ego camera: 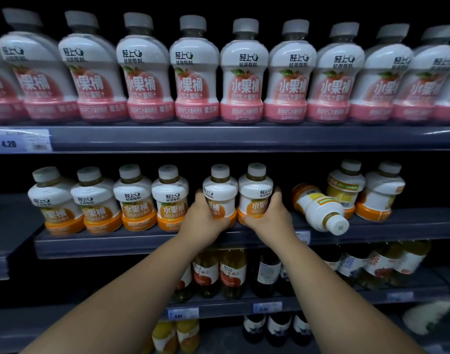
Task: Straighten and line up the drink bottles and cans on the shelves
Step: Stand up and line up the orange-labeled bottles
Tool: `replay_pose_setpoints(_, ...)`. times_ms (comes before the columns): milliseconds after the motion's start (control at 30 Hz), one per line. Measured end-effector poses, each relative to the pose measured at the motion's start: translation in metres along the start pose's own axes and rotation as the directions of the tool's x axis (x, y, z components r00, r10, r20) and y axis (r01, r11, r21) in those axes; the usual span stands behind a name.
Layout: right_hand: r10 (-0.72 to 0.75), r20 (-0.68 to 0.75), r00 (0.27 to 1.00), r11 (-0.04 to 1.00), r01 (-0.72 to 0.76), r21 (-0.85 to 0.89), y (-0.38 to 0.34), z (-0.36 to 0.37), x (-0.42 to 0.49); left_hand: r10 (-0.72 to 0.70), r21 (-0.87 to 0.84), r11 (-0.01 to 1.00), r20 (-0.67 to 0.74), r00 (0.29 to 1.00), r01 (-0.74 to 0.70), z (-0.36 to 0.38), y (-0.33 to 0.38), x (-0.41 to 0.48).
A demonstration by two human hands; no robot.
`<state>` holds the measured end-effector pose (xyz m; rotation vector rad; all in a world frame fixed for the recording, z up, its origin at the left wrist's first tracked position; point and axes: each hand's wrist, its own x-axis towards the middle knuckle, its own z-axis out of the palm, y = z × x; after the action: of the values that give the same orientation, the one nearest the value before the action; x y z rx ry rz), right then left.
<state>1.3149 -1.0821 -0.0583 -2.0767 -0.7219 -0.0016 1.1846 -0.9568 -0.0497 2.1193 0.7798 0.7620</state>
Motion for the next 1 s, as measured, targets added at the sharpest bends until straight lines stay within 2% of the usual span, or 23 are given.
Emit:
replay_pose_setpoints(167, -0.011, 0.024, 1.0, 1.0, 0.011, 0.011, 0.004, -0.006, 0.003, -0.025, 0.075, 0.997, -0.073, 0.997, 0.03, -0.002, 0.0, -0.002)
replay_pose_setpoints(333, -0.038, 0.11, 0.993, 0.999, 0.04, -0.015, 0.006, -0.009, 0.001, 0.008, 0.122, 0.993, -0.018, 1.0, -0.006, -0.002, 0.001, -0.008)
replay_pose_setpoints(633, -0.094, 0.151, 0.984, 0.995, 0.095, -0.003, 0.007, -0.015, 0.002, 0.0, 0.245, 0.969, -0.148, 0.989, 0.037, 0.0, 0.004, -0.015)
replay_pose_setpoints(800, -0.119, 0.203, 0.972, 0.992, 0.124, -0.009, 0.009, -0.018, 0.006, 0.01, 0.216, 0.976, -0.165, 0.986, 0.026, 0.004, 0.004, -0.025)
replay_pose_setpoints(1000, -0.132, 0.248, 0.96, 0.99, 0.138, -0.008, 0.0, -0.016, 0.005, -0.011, 0.222, 0.972, -0.268, 0.963, 0.073, -0.014, 0.013, -0.048)
